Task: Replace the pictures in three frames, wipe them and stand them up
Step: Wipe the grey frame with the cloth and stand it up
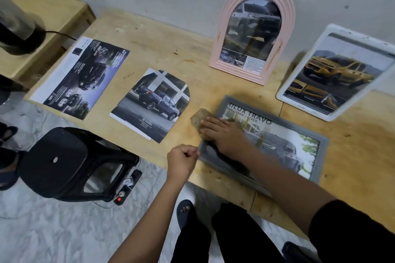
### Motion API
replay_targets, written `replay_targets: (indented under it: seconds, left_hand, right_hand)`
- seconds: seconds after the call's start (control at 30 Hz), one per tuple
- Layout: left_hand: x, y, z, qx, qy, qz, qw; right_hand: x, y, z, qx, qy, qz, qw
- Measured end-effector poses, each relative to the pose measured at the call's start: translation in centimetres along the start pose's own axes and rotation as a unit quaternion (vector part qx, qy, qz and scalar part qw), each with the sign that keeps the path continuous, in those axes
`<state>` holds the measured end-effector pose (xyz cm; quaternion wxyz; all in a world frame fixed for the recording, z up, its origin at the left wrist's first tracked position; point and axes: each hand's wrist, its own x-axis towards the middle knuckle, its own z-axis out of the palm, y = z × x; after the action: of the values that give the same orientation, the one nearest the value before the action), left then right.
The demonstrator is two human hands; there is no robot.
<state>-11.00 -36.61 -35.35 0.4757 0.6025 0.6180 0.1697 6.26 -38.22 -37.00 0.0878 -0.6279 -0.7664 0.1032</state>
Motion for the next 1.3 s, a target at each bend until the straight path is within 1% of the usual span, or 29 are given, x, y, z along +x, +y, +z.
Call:
replay_targets:
  seconds: [0.07, 0.13, 0.23, 0.27, 0.33, 0.4, 0.43, 0.5, 0.57, 0.63, 0.7, 0.77, 0.83, 0.93, 1.17, 1.3]
  left_hand:
    - [0.1, -0.2, 0.1, -0.007, 0.003, 0.004, 1.0]
    - [0.1, -0.2, 0.1, -0.011, 0.001, 0.009, 1.0]
    - [-0.1, -0.3, 0.1, -0.01, -0.01, 0.011, 1.0]
    - [-0.2, -0.3, 0.1, -0.006, -0.012, 0.012, 1.0]
    - [-0.1, 0.0, 0.0, 0.013, -0.022, 0.013, 1.0]
    - [0.4, 0.6, -0.1, 0.081, -0.047, 0.011, 0.996]
    - [0.8, 1.1, -0.1, 0.127, -0.067, 0.017, 0.989]
    - [1.9, 2.4, 0.4, 0.235, -0.107, 0.069, 0.964]
    - [2.9, 4.4, 1.5, 0.305, -0.113, 0.1, 0.94]
    - [3.7, 5.9, 3.0, 0.361, -0.108, 0.099, 0.921]
    - [4.2, 6.6, 3.9, 0.429, -0.112, 0.101, 0.891]
    - [4.4, 6.6, 4.2, 0.474, -0.126, 0.087, 0.867]
    - [4.5, 6.5, 4.1, 0.493, -0.14, 0.072, 0.856]
    - [4.8, 6.4, 3.9, 0.503, -0.152, 0.07, 0.848]
    - [5.2, 6.4, 3.2, 0.496, -0.183, 0.088, 0.844]
    - [5.2, 6.7, 3.0, 0.498, -0.183, 0.068, 0.845]
  right_hand:
    - [0.1, 1.1, -0.3, -0.013, 0.004, 0.004, 1.0]
    - [0.8, 2.3, -0.9, -0.024, 0.006, 0.035, 0.999]
    - [2.6, 4.6, -2.2, -0.016, 0.019, 0.118, 0.993]
    - [3.3, 5.2, -2.7, -0.01, 0.007, 0.151, 0.988]
    - [4.1, 5.9, -3.0, 0.034, -0.013, 0.204, 0.978]
    - [4.3, 5.6, -3.0, 0.085, -0.004, 0.242, 0.967]
    - [4.3, 5.4, -2.8, 0.102, 0.001, 0.253, 0.962]
    - [4.3, 5.2, -2.6, 0.123, 0.004, 0.262, 0.957]
    - [4.4, 5.5, -2.6, 0.132, 0.002, 0.268, 0.954]
    - [4.4, 5.7, -2.5, 0.139, -0.002, 0.265, 0.954]
    - [4.3, 5.9, -2.5, 0.14, -0.005, 0.255, 0.957]
    - [4.0, 6.3, -2.5, 0.14, -0.009, 0.242, 0.96]
    - [3.8, 6.6, -2.8, 0.143, -0.015, 0.237, 0.961]
    - [3.3, 6.9, -3.0, 0.155, -0.008, 0.25, 0.956]
    - [0.3, 7.6, -3.7, 0.141, 0.0, 0.32, 0.937]
    - [-2.5, 7.8, -4.1, 0.111, 0.031, 0.343, 0.932]
